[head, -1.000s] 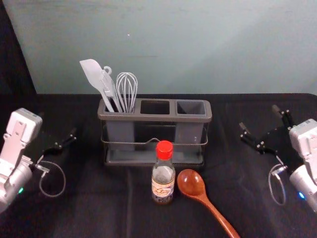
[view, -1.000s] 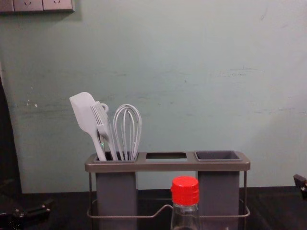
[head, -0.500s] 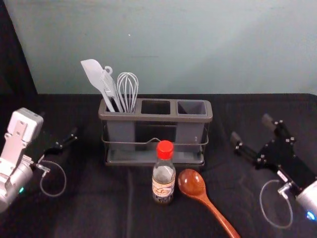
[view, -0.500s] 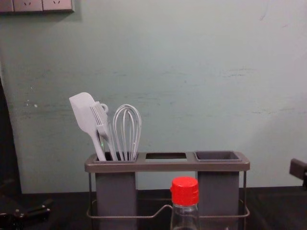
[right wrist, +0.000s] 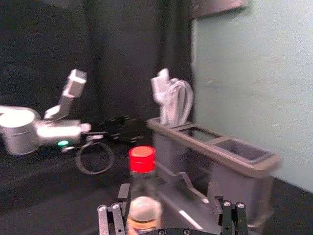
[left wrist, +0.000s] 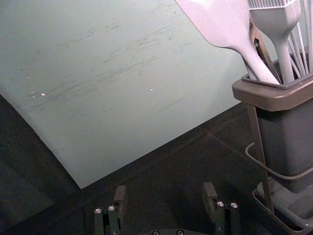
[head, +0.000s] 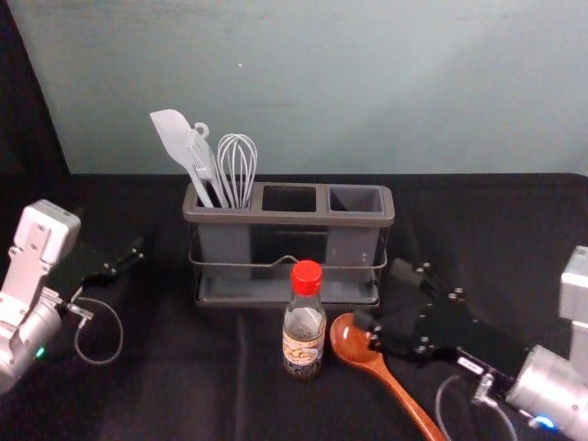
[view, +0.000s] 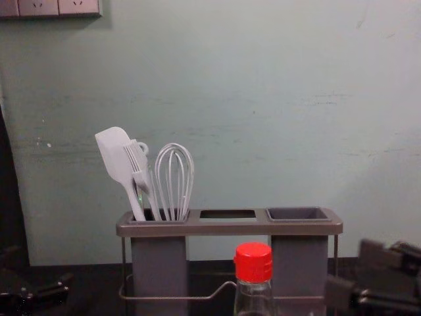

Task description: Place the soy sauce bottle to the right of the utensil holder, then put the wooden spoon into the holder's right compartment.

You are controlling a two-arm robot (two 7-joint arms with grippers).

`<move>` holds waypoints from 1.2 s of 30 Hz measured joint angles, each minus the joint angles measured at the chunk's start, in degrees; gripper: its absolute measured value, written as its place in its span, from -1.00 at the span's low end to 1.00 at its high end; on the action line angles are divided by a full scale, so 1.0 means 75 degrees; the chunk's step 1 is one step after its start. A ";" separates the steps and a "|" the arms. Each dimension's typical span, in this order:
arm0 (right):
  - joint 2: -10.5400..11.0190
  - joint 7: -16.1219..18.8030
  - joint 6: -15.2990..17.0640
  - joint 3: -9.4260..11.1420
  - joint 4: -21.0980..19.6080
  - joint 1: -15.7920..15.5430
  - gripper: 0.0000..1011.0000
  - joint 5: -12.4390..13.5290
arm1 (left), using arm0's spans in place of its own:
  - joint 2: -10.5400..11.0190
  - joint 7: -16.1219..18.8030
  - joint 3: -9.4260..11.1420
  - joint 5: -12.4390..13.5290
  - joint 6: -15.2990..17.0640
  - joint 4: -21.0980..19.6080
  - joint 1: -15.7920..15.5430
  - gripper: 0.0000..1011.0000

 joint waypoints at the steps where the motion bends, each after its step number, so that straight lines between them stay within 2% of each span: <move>1: -0.0017 0.0077 0.0062 -0.0037 0.0015 0.0050 0.99 0.0007 | 0.0000 0.0000 0.0000 0.0000 0.0000 0.0000 0.0000 1.00; 6: -0.0235 0.0528 0.0570 -0.0313 0.0187 0.0482 0.99 -0.0010 | 0.0000 0.0000 0.0001 0.0000 0.0000 0.0000 0.0000 1.00; 11: -0.0441 0.0713 0.0867 -0.0425 0.0345 0.0745 0.99 -0.0116 | 0.0000 0.0000 0.0000 0.0000 0.0000 0.0000 0.0000 1.00; 23: -0.0929 0.0821 0.1307 -0.0585 0.0601 0.1266 0.99 -0.0547 | 0.0000 0.0000 0.0000 0.0000 0.0000 0.0000 0.0000 1.00; 36: -0.1271 0.0916 0.1431 -0.0645 0.0836 0.1595 0.99 -0.0607 | 0.0000 0.0000 0.0000 0.0000 0.0000 0.0000 0.0000 1.00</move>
